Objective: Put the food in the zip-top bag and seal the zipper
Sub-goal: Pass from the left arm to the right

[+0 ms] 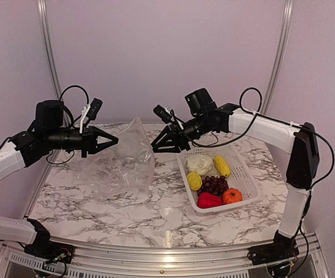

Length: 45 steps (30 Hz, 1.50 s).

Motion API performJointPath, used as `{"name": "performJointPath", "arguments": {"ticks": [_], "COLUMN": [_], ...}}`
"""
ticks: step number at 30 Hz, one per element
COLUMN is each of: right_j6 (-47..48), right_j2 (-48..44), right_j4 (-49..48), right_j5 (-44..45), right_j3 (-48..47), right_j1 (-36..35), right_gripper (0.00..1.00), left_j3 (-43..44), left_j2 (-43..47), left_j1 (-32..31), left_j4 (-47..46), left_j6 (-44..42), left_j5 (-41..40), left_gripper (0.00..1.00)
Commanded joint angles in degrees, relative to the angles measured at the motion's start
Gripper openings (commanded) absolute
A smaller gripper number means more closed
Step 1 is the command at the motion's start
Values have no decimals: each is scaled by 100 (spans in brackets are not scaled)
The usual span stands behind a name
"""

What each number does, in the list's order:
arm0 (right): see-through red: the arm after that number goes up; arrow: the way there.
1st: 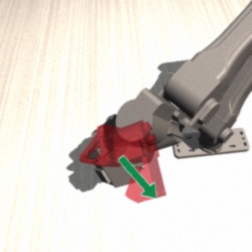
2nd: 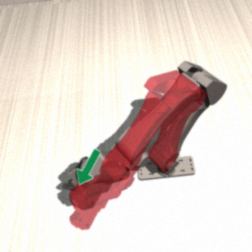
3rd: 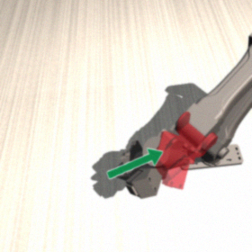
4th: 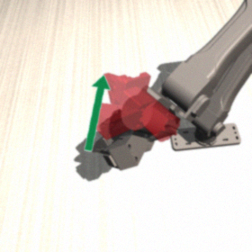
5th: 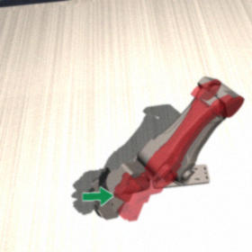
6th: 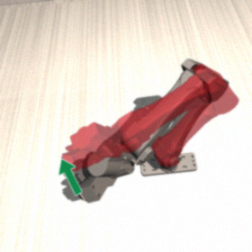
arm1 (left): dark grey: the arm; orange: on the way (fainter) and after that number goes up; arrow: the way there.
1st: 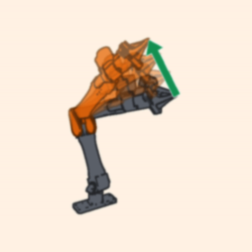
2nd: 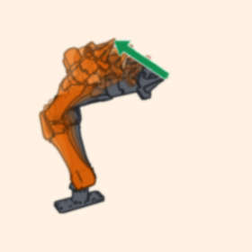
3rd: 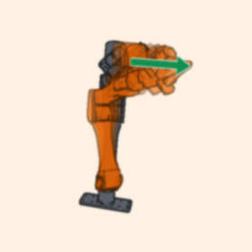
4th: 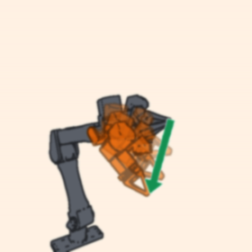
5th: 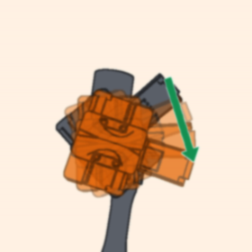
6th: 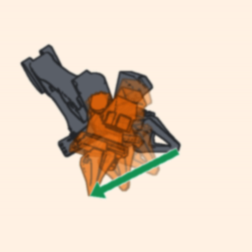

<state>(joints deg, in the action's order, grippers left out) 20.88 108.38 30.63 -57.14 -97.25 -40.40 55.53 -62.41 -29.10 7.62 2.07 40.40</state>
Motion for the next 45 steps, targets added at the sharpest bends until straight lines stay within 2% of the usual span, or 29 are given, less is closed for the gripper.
{"name": "performJointPath", "arguments": {"ticks": [1, 3, 5, 10, 14, 16, 19, 26, 30, 34, 40, 43, 45], "right_j6": [18, 47, 39, 208, -361, -390, -603, -744, -795, -728, -569, -617, -634], "right_j2": [208, 221, 221, -36, -249, -248, -264, -86, 30, 116, 149, 168, 202], "right_j4": [74, 118, 124, 166, -294, -250, -395, -468, -495, -437, -386, -462, -449], "right_j5": [-354, -421, -482, -345, 193, 161, 529, 1357, 1329, 766, 354, 377, 337], "right_j3": [-252, -268, -268, -214, -67, -106, -81, -174, -213, -249, -81, -14, -29], "right_j1": [-174, -218, -231, -234, -232, -236, -231, -231, -234, -246, -248, -241, -244], "right_gripper": [29, 24, 24, 31, 38, 39, 32, 29, 29, 35, 36, 27, 14], "left_j3": [147, 167, 192, 231, 213, 210, 204, 237, 240, 239, 245, 270, 291], "left_j2": [-157, -203, -239, -272, -278, -280, -280, -304, -339, -377, -386, -443, -485], "left_j1": [-17, -17, -21, -17, -25, -26, -39, -69, -96, -104, -101, -102, -103], "left_j4": [139, 135, 152, 249, 274, 284, 279, 239, 187, 61, -239, -372, -410], "left_j6": [-122, -136, -136, -171, -171, -171, -171, -159, -137, -119, -82, -40, -40], "left_j5": [227, 269, 290, 354, 432, 450, 488, 553, 573, 489, 240, 303, 295], "left_gripper": [0, 0, 0, 0, 0, 0, 0, 0, 0, 0, 0, 0, 0]}}
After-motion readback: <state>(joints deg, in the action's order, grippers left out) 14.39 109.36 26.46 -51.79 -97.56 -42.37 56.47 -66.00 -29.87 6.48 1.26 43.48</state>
